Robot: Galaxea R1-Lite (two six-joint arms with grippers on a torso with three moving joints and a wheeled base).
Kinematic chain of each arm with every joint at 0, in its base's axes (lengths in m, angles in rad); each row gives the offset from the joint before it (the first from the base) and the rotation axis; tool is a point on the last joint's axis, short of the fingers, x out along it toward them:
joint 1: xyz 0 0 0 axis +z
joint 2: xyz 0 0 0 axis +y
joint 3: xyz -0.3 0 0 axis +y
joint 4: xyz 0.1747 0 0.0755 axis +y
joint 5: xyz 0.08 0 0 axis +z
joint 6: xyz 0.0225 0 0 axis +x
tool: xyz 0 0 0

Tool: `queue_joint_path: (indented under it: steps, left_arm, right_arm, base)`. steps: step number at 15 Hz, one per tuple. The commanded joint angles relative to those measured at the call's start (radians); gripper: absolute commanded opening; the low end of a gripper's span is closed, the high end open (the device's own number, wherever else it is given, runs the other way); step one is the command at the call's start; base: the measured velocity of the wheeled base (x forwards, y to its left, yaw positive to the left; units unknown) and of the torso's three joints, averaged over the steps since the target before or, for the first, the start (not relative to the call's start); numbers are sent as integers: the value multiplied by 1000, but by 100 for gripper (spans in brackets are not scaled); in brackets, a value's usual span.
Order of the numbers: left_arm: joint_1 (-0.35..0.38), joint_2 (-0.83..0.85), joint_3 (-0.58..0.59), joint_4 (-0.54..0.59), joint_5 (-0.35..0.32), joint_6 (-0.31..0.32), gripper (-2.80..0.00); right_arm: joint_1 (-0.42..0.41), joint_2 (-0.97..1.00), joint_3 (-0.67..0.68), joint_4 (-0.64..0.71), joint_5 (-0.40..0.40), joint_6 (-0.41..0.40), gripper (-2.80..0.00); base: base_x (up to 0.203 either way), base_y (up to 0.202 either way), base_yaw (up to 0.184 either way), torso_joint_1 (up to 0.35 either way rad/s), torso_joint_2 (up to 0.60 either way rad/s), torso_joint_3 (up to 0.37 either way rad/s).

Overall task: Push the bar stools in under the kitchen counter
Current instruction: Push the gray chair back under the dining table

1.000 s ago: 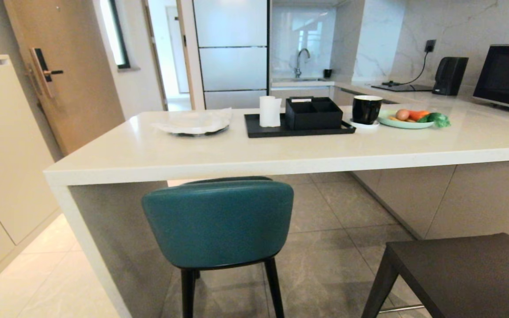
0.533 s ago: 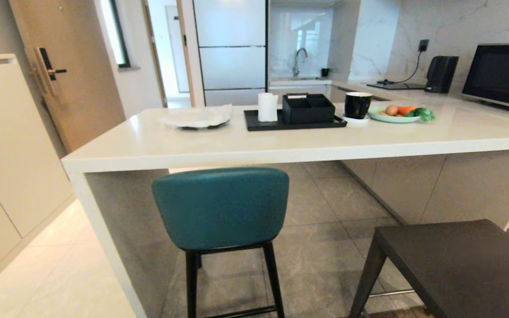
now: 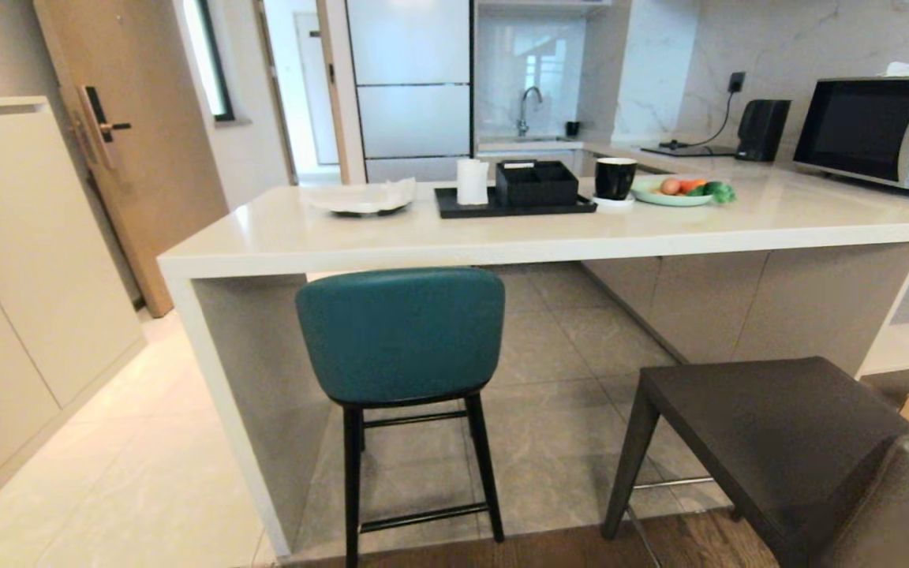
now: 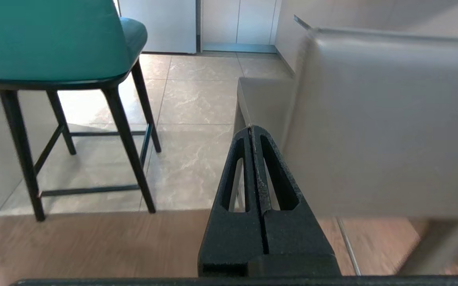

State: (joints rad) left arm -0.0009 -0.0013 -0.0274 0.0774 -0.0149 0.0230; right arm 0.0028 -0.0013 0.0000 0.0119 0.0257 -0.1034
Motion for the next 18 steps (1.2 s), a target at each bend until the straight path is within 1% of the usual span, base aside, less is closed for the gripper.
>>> queue_joint_path:
  steps: [1, 7, 9, 18]
  left_arm:
    - [1, 1, 0, 1, 0, 0, -280]
    - [1, 1, -2, 1, 0, 0, -280]
    - [1, 1, -2, 1, 0, 0, -280]
    - [1, 1, 0, -5, 12, -8, -280]
  right_arm:
    - [0, 1, 0, 0, 0, -1, -280]
    - [0, 1, 0, 0, 0, 2, -280]
    - [0, 1, 0, 0, -1, 13, -280]
    - [0, 1, 0, 0, 0, 11, -280]
  base:
    - [-199, 0, -3, 4, -2, 2]
    - [-199, 0, 0, 3, 3, 3]
    - [-131, 0, -2, -6, 0, 4]
    - [0, 0, 0, 0, 0, 0]
